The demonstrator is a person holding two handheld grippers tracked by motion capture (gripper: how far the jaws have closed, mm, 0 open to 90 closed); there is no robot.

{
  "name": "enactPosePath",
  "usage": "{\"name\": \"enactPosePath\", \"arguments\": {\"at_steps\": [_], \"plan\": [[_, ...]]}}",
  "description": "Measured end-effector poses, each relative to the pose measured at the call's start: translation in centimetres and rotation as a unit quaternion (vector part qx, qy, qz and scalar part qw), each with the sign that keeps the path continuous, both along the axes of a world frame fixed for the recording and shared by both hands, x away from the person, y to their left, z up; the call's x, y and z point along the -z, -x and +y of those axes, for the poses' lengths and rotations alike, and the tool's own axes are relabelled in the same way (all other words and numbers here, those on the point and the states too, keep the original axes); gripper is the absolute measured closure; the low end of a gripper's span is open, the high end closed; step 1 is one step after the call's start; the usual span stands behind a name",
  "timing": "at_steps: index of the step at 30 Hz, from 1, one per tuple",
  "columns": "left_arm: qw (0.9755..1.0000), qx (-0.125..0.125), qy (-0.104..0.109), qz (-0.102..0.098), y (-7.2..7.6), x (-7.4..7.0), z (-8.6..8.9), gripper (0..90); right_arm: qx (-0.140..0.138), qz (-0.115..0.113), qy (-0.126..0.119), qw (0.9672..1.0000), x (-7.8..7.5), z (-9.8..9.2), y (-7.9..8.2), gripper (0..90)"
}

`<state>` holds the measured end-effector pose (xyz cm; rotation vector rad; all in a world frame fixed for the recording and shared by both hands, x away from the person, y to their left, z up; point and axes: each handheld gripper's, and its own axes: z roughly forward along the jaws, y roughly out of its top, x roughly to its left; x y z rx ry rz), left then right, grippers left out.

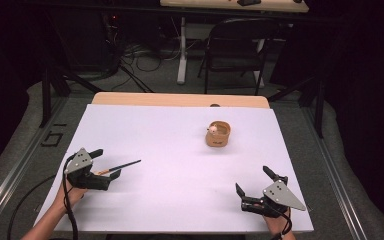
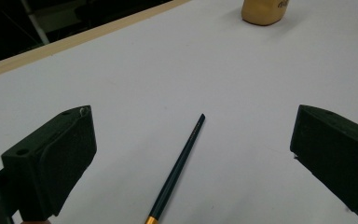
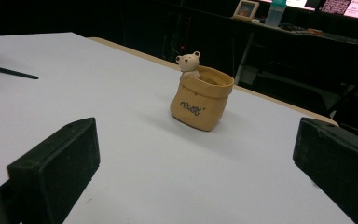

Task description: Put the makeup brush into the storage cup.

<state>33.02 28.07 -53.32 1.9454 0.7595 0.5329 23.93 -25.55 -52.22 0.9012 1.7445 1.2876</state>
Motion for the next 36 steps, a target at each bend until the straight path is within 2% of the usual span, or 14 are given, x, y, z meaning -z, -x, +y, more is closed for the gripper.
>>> {"name": "enactPosePath", "arguments": {"at_steps": [7,9,17,21,23,24,26,28,29,31,32,34,35,36], "plan": [[0.9993,0.02,-0.03,0.012,-1.0,-0.8,0.1,0.6,0.0,-0.001,-0.002,1.0,0.0,-0.1,0.0,0.0],[0.9983,0.03,-0.046,0.022,-1.4,-1.1,0.0,0.4,0.0,0.001,-0.003,1.0,0.0,-0.1,0.0,0.0],[0.9949,0.04,-0.082,0.043,-2.5,-1.6,0.1,0.2,-0.001,-0.001,-0.003,1.0,-0.1,-0.2,0.0,0.0],[0.9915,0.046,-0.105,0.061,-3.2,-1.9,0.3,0.2,-0.001,0.0,-0.003,1.0,-0.1,-0.2,0.0,0.0],[0.9884,0.05,-0.124,0.073,-3.7,-2.0,0.3,0.2,-0.001,0.0,-0.003,1.0,-0.1,-0.2,0.0,0.0],[0.9884,0.05,-0.124,0.073,-3.7,-2.0,0.3,0.2,-0.001,0.0,-0.003,1.0,-0.1,-0.2,0.0,0.0],[0.9863,0.051,-0.136,0.077,-4.0,-2.2,0.3,0.3,-0.001,0.0,-0.003,1.0,-0.1,-0.2,0.0,0.0],[0.9831,0.053,-0.153,0.086,-4.4,-2.3,0.2,0.6,-0.001,0.001,-0.003,1.0,-0.1,-0.2,-0.1,0.0],[0.9831,0.053,-0.153,0.086,-4.4,-2.3,0.2,0.6,-0.001,0.001,-0.003,1.0,-0.1,-0.2,-0.1,0.0],[0.9795,0.059,-0.168,0.095,-4.7,-2.4,0.0,0.6,-0.002,0.004,-0.001,1.0,-0.1,-0.2,0.0,0.0],[0.9795,0.059,-0.168,0.095,-4.7,-2.4,0.0,0.4,-0.002,0.004,-0.001,1.0,-0.1,-0.2,0.0,0.0],[0.976,0.062,-0.182,0.102,-5.0,-2.3,-0.2,0.0,-0.002,0.003,-0.001,1.0,-0.1,-0.2,-0.1,0.0],[0.9728,0.064,-0.195,0.108,-5.2,-2.4,-0.3,0.0,-0.002,0.004,-0.001,1.0,-0.1,-0.2,0.0,0.0],[0.9728,0.064,-0.195,0.108,-5.2,-2.4,-0.3,0.0,-0.002,0.004,-0.001,1.0,-0.1,-0.2,0.0,0.0]]}}
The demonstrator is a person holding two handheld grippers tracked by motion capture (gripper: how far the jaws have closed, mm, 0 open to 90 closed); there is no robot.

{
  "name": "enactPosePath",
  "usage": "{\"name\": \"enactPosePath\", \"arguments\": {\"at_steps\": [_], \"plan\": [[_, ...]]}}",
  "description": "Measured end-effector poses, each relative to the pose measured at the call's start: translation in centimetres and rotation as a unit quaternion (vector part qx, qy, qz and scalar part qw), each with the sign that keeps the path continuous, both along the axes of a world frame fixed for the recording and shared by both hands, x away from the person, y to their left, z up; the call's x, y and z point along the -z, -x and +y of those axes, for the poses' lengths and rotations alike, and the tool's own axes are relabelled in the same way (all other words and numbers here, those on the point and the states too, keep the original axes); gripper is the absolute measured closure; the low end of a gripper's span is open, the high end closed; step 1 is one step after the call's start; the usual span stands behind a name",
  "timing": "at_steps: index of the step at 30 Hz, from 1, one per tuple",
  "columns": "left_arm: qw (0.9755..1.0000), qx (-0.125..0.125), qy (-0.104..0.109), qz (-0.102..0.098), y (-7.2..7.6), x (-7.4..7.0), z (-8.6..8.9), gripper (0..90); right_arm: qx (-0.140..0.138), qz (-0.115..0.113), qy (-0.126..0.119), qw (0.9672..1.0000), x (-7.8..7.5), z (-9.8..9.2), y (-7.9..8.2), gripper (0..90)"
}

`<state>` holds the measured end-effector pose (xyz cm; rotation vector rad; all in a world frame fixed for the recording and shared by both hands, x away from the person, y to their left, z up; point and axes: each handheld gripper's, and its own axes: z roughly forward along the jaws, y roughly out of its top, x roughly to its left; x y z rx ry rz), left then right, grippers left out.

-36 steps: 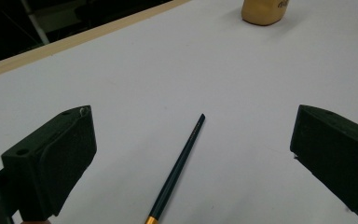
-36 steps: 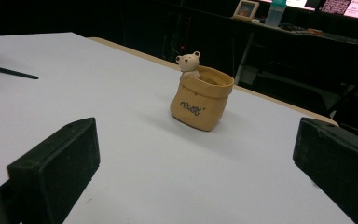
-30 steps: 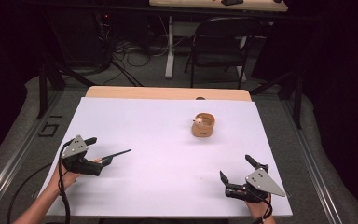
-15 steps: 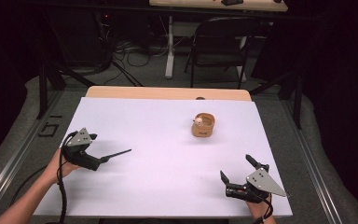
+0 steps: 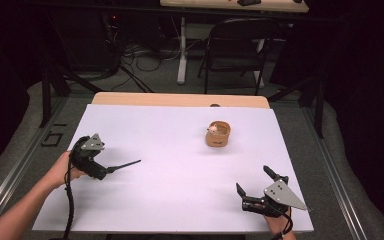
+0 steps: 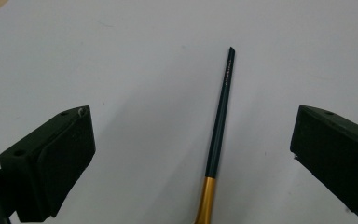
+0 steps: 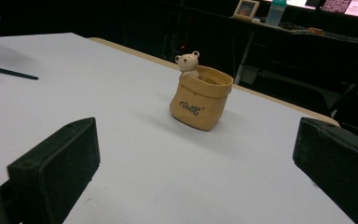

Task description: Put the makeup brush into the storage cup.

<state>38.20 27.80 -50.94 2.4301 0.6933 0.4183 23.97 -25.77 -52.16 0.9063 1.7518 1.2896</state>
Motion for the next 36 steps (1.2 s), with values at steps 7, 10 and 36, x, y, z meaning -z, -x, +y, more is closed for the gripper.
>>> {"name": "enactPosePath", "arguments": {"at_steps": [7,10,36], "plan": [[0.999,0.02,-0.035,0.022,-0.6,-0.2,-0.6,4.0,-0.001,0.0,-0.001,1.0,0.0,0.0,0.0,0.0],[0.997,0.031,-0.06,0.038,-0.9,0.0,-0.9,8.7,0.0,0.001,0.0,1.0,0.0,0.0,0.0,0.0],[0.9774,0.085,-0.157,0.113,-1.9,1.0,-2.2,56.8,0.003,0.0,0.002,1.0,0.1,0.1,-0.1,0.0]]}}
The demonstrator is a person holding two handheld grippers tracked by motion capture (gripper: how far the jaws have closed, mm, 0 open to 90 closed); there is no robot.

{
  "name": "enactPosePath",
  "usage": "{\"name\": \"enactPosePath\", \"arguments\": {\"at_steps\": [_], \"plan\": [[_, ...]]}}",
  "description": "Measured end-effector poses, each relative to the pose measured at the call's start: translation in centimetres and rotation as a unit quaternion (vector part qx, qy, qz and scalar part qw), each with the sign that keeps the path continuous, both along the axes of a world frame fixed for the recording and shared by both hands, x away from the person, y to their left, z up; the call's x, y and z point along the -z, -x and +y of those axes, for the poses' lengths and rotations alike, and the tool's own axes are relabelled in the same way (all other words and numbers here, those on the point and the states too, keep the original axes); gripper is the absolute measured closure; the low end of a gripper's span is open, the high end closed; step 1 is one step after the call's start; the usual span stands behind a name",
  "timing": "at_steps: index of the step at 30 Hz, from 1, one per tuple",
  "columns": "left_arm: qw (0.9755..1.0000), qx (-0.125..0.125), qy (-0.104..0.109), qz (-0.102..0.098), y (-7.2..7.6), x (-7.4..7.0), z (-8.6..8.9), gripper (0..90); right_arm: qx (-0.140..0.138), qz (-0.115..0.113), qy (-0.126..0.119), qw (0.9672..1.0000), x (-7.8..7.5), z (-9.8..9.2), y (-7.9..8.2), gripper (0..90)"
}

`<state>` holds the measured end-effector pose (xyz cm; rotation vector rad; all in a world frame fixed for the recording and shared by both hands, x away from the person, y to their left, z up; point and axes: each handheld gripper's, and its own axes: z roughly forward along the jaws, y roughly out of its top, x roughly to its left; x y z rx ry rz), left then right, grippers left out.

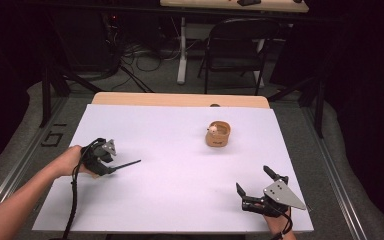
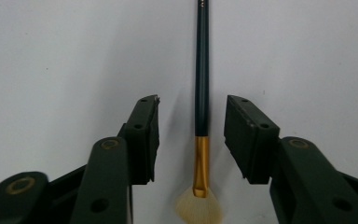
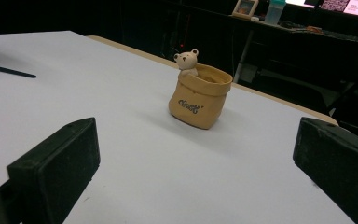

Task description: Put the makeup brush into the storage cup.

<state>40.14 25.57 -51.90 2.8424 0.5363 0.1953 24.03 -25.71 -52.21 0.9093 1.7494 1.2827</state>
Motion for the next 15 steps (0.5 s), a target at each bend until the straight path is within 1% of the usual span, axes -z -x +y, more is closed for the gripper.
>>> {"name": "enactPosePath", "arguments": {"at_steps": [5,10,15], "plan": [[0.9999,0.002,0.0,0.013,-0.4,-0.3,-0.2,64.4,0.001,0.0,0.0,1.0,0.0,0.0,0.0,0.0],[0.9992,0.008,-0.016,0.035,-0.9,0.1,-0.5,68.7,0.0,0.0,0.001,1.0,0.0,0.0,0.0,0.0],[0.9982,0.012,-0.029,0.05,-1.3,0.5,-0.7,71.7,0.0,-0.001,0.0,1.0,0.0,0.0,0.0,0.0]]}}
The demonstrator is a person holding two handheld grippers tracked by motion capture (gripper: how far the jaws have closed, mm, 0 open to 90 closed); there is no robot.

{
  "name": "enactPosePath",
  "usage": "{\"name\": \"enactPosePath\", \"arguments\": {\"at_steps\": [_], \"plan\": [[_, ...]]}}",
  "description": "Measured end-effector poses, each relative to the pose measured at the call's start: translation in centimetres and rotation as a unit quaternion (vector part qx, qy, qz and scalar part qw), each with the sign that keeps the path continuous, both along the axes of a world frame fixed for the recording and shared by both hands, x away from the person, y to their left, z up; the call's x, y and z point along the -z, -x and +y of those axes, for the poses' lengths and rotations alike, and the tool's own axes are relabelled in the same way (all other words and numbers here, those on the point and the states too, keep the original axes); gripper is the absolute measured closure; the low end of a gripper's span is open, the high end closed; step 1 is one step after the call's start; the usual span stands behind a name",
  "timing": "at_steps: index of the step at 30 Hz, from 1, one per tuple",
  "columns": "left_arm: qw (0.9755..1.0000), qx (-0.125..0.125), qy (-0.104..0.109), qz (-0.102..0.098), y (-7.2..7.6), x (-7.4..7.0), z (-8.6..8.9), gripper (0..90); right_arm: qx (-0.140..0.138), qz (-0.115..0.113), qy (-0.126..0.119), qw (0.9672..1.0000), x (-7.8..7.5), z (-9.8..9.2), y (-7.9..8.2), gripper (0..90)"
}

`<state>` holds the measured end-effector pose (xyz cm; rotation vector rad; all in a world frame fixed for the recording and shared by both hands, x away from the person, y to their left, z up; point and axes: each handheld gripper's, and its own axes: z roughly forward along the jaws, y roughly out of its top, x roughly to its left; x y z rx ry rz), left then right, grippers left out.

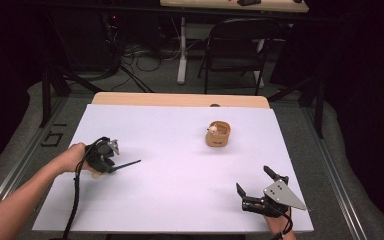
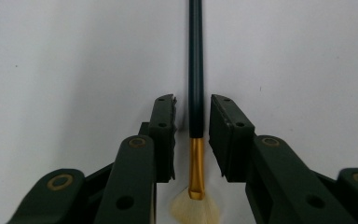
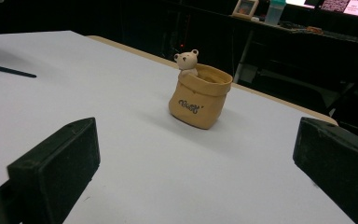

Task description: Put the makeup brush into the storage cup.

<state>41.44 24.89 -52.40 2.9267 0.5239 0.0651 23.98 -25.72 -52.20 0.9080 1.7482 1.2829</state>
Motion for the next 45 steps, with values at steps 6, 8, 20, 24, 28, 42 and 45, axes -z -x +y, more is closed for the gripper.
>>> {"name": "enactPosePath", "arguments": {"at_steps": [6,8,20,24,28,42,45], "plan": [[0.9999,0.004,0.003,0.011,-0.2,0.1,0.0,77.1,-0.001,0.001,0.001,1.0,0.0,0.0,0.0,0.0],[0.9999,0.001,0.006,0.013,-0.2,0.2,0.1,77.6,-0.001,0.0,0.001,1.0,0.0,0.0,0.0,0.0],[0.9998,0.007,-0.007,0.014,-0.4,0.0,-0.2,82.6,-0.001,-0.001,0.001,1.0,0.0,0.0,0.0,0.0],[0.9999,0.011,-0.006,0.01,-0.2,-0.2,-0.3,82.7,-0.001,0.001,0.002,1.0,0.0,0.0,0.0,0.0],[0.9999,0.013,-0.002,0.005,0.0,-0.5,-0.4,82.7,-0.001,0.002,0.001,1.0,0.0,0.0,-0.1,0.0],[0.9993,0.033,0.015,-0.011,0.9,-2.5,-1.7,82.7,-0.002,0.011,0.007,0.9999,0.1,0.1,-0.1,0.0],[0.9991,0.038,0.016,-0.014,1.1,-2.7,-2.2,82.7,-0.003,0.013,0.009,0.9999,0.1,0.0,-0.1,0.0]]}}
